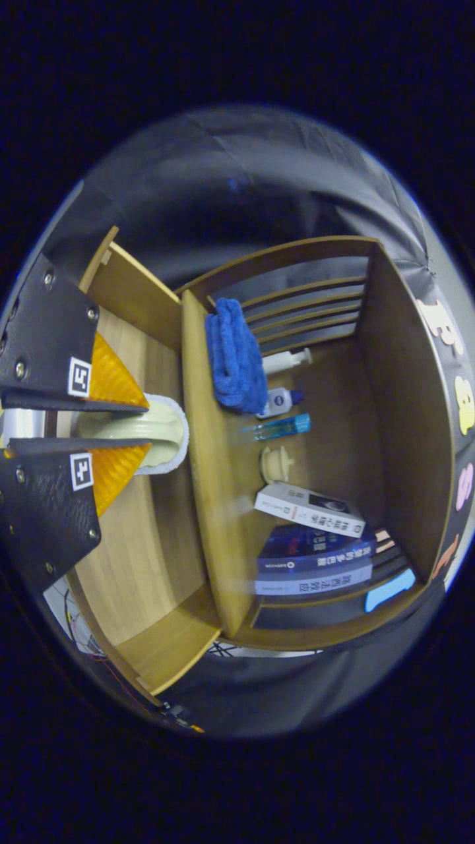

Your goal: Pull open the drawer, take out the items inside it, and place them on the countertop above the cabinet.

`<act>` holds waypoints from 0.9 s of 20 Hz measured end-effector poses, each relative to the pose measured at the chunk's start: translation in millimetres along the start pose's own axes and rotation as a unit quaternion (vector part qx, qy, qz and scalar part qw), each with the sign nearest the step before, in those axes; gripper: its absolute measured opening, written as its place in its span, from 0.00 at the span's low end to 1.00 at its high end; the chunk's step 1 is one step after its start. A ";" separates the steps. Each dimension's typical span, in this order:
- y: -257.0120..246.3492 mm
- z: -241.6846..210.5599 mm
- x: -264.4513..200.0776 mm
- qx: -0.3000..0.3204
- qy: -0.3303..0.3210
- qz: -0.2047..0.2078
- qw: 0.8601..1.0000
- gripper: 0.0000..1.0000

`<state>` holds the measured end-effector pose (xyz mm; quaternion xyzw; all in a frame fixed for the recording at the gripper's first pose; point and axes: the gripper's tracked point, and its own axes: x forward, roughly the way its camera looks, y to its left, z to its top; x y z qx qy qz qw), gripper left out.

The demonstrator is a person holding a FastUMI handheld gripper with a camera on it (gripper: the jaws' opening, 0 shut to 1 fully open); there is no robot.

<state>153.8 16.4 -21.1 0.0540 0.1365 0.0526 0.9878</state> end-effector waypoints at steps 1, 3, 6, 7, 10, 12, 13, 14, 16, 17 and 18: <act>1.6 8.8 -3.0 0.002 -0.012 0.002 1.000 0.17; -1.4 21.8 -2.2 -0.002 -0.019 -0.002 1.000 0.17; -10.2 38.7 12.7 -0.027 -0.021 -0.022 0.999 0.17; -14.3 44.6 20.7 -0.029 -0.021 -0.030 0.999 0.17; -23.5 54.4 49.9 -0.011 -0.017 -0.052 0.998 0.17; -21.2 60.8 67.7 -0.003 -0.012 -0.050 0.999 0.17; -23.8 65.2 79.7 -0.005 -0.015 -0.054 0.998 0.17; -27.5 70.9 88.2 -0.007 -0.020 -0.056 0.998 0.16; -31.1 74.5 109.2 -0.007 -0.016 -0.062 0.998 0.17; -31.4 70.9 116.8 -0.009 -0.006 -0.063 0.998 0.17; -33.6 74.0 124.8 -0.012 -0.006 -0.065 0.998 0.17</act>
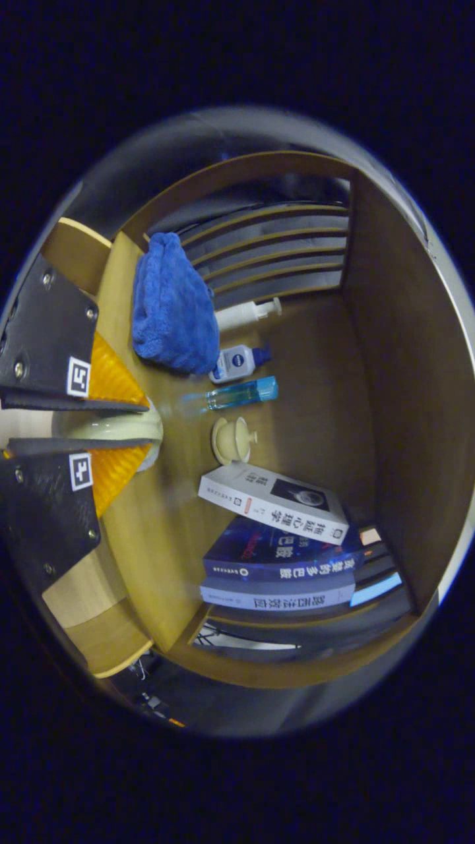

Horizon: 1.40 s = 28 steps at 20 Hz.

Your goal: Pull open the drawer, take out the items inside it, and place them on the countertop above the cabinet.

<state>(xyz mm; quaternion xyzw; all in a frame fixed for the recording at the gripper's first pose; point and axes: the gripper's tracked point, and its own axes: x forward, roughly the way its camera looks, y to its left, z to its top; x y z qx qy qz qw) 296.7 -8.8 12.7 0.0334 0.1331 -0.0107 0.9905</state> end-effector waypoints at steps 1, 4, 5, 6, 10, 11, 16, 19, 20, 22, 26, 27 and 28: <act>-2.2 5.2 8.0 0.000 -0.003 -0.007 1.000 0.17; -7.5 12.1 29.2 -0.009 -0.014 -0.028 0.999 0.17; -9.0 14.7 35.2 -0.013 -0.021 -0.037 0.999 0.17; -9.7 16.3 39.5 -0.021 -0.028 -0.046 0.998 0.17; -15.2 3.9 60.7 -0.062 -0.014 -0.078 0.995 0.17; -12.5 18.5 53.7 -0.067 -0.044 -0.072 0.994 0.21; -14.8 16.0 70.1 -0.055 -0.045 -0.060 0.996 0.34; -19.9 20.4 79.3 -0.020 -0.038 -0.053 0.998 0.54; -23.2 19.5 85.5 -0.008 -0.031 -0.057 0.998 0.63; -23.2 16.0 90.6 0.032 -0.009 -0.056 0.998 0.63; -20.3 47.7 79.0 0.042 -0.047 -0.061 0.996 0.67; -16.7 51.2 71.7 0.039 -0.042 -0.054 0.997 0.71; -15.8 50.5 63.2 0.034 -0.033 -0.054 0.997 0.80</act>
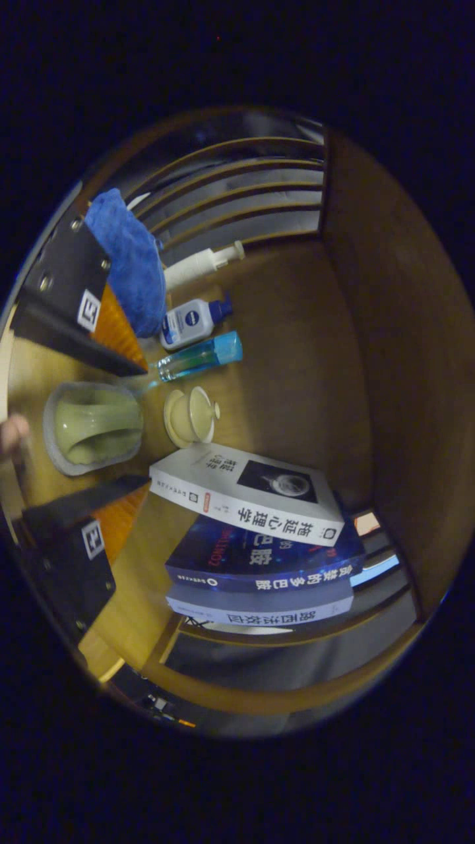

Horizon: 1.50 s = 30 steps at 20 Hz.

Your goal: Pull open the drawer, take out the items inside it, and place them on the countertop above the cabinet.

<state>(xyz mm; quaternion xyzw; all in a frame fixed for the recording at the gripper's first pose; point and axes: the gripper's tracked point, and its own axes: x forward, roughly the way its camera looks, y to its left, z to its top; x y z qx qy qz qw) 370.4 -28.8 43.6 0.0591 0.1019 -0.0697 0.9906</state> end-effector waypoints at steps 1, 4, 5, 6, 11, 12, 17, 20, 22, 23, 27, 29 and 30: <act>-2.9 6.0 -9.3 -0.006 0.000 -0.001 1.000 0.89; -11.0 22.5 -41.7 -0.016 -0.018 0.003 1.000 0.99; -15.4 22.6 -54.1 -0.020 -0.015 0.004 1.000 0.99; -21.0 21.2 -67.6 -0.023 -0.012 0.003 1.000 0.99; -34.9 9.4 -129.0 -0.045 -0.006 0.015 0.999 0.99; -35.2 7.8 -142.0 -0.048 -0.006 0.018 0.999 0.99; -32.7 -3.9 -211.6 -0.061 -0.026 0.017 0.998 0.99; -25.5 -24.3 -257.9 -0.053 -0.037 0.024 0.998 0.99; -25.6 -39.4 -284.7 -0.049 -0.054 0.023 0.997 0.99; -25.6 -50.4 -295.8 -0.051 -0.053 0.027 0.997 0.99; -26.3 -87.0 -325.0 -0.059 -0.060 0.021 0.996 0.99; -37.5 -102.6 -332.8 -0.048 -0.076 0.005 0.996 0.99; -41.3 -112.9 -333.5 -0.043 -0.081 -0.001 0.996 0.99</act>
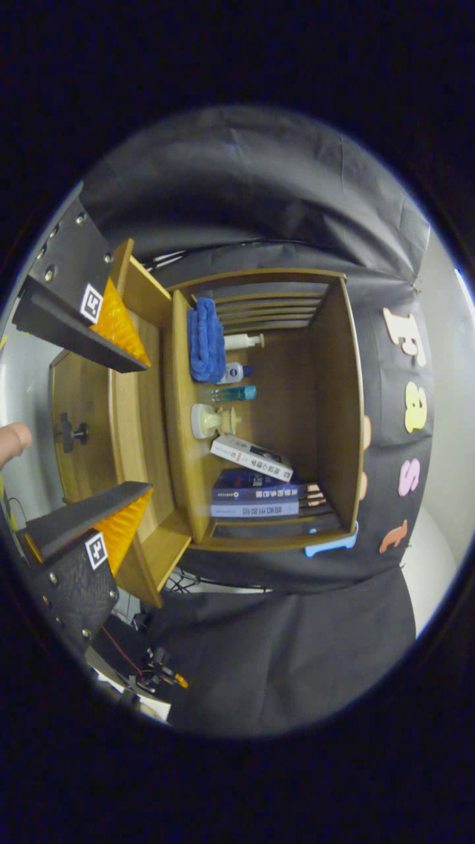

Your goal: Pull open the drawer, take out the items inside it, and place them on the countertop above the cabinet.

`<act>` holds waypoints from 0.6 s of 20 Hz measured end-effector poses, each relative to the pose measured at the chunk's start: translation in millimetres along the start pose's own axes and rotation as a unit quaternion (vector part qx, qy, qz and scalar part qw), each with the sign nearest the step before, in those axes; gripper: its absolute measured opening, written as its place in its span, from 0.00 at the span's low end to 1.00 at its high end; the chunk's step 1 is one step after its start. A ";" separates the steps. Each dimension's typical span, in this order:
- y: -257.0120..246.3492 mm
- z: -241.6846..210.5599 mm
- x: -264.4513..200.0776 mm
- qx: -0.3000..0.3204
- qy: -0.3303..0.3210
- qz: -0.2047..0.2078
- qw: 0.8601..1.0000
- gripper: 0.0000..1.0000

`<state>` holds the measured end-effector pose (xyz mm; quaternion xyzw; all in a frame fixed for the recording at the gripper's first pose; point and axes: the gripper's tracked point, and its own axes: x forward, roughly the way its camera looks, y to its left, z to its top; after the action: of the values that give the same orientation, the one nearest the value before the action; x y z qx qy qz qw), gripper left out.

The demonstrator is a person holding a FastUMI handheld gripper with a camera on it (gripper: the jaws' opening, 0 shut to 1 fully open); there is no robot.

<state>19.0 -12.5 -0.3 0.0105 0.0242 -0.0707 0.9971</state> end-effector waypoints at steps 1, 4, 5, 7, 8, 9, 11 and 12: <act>-1.9 -10.7 -0.5 0.000 0.001 0.000 1.000 0.99; -13.4 -39.9 0.8 -0.015 0.008 -0.007 1.000 0.99; -17.9 -44.3 2.8 -0.016 0.004 -0.009 1.000 0.99; -13.7 -60.4 8.3 -0.003 0.012 0.002 1.000 0.99; -10.9 -69.7 9.7 0.001 0.020 0.010 1.000 0.99; -8.6 -78.7 11.7 0.001 0.023 0.018 1.000 0.99; -8.8 -90.5 12.0 -0.004 0.024 0.026 0.999 0.99; -6.6 -97.0 14.7 -0.008 0.023 0.032 0.999 0.99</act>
<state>28.0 -18.8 -98.1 0.0046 0.0478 -0.0383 0.9981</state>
